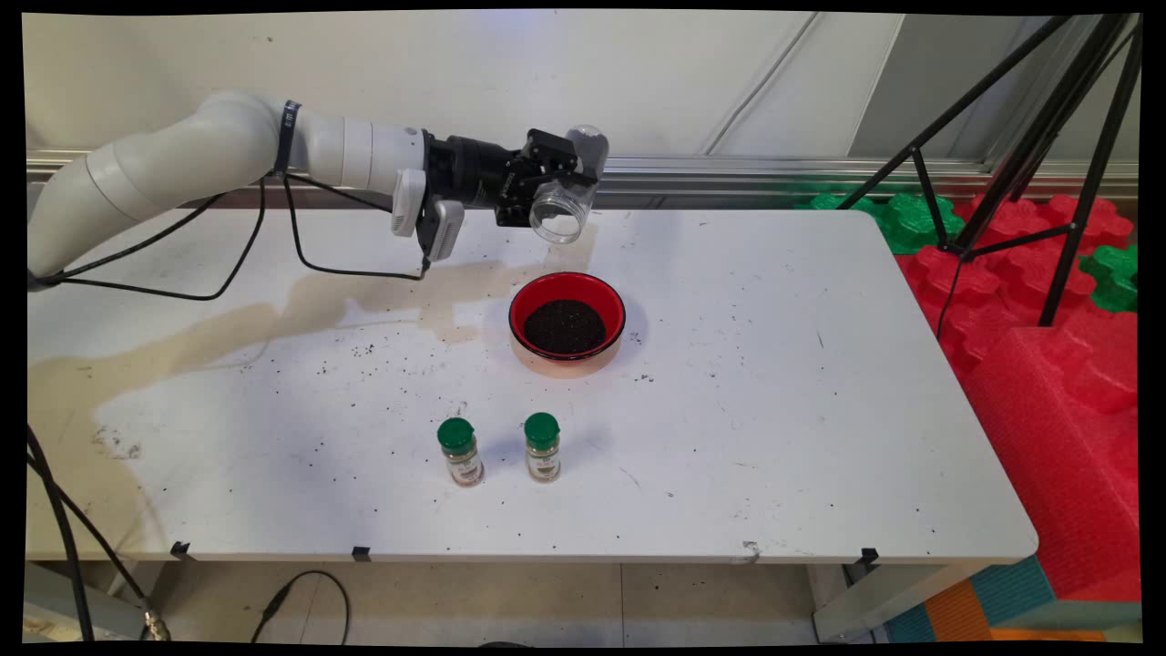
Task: Pour the black seasoning powder in the red bowl
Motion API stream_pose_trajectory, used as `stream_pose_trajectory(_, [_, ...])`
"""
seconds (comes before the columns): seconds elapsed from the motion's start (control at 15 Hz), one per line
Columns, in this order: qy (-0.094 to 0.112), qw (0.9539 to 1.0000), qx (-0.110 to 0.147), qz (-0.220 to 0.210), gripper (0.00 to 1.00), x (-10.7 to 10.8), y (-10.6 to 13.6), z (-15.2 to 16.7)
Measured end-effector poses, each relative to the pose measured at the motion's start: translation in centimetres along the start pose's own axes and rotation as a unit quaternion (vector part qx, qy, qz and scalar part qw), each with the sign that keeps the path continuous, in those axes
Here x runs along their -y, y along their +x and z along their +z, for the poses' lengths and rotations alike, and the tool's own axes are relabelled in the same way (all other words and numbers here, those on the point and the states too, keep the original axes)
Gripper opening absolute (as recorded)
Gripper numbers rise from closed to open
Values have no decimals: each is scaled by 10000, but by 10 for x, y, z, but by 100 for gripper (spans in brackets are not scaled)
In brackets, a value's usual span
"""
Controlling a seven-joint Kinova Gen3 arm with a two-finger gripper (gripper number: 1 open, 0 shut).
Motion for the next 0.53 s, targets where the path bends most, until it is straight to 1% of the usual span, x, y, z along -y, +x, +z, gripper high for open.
stream_pose_trajectory(0.53, [33, 9985, -19, 543, 0, -1, 4, 1])
